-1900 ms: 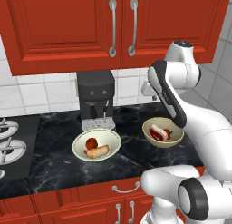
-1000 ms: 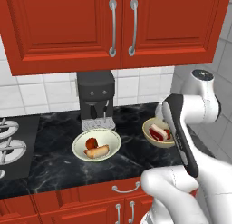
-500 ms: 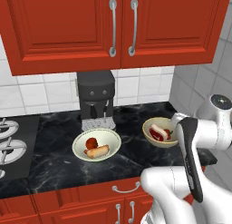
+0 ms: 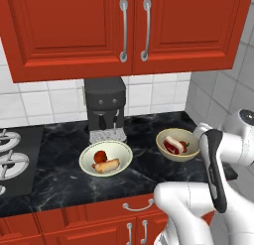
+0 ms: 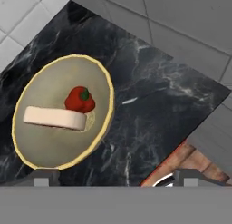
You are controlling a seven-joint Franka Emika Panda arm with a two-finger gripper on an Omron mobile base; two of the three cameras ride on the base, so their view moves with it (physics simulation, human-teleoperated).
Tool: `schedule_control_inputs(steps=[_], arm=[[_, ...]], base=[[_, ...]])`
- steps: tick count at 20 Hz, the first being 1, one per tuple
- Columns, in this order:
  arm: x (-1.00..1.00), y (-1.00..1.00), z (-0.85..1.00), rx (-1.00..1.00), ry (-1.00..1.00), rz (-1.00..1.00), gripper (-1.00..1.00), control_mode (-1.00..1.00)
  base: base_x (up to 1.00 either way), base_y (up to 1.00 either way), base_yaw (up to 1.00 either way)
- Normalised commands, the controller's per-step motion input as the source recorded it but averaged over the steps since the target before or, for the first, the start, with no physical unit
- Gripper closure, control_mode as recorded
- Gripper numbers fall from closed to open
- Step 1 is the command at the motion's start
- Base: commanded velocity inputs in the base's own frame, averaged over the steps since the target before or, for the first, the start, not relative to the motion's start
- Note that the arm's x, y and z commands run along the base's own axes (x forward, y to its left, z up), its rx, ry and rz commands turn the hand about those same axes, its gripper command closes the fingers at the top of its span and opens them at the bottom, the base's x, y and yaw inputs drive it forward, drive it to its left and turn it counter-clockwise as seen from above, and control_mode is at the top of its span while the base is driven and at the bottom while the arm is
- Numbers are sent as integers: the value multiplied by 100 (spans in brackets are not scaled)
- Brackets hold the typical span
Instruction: Place the bowl containing the steak and bell pepper in the microwave. Close the microwave door and press the start button to microwave the meal.
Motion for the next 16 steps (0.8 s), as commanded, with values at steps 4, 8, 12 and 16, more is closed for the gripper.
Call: schedule_control_inputs(steps=[4,8,12,16], arm=[[36,-12,-16,11,0,0,-100,-100],[39,-2,-28,5,0,0,-100,-100],[33,0,-32,2,0,0,-100,-100],[18,0,-40,0,0,0,-100,-100]], base=[[0,0,0],[0,0,0],[0,0,0],[0,0,0]])
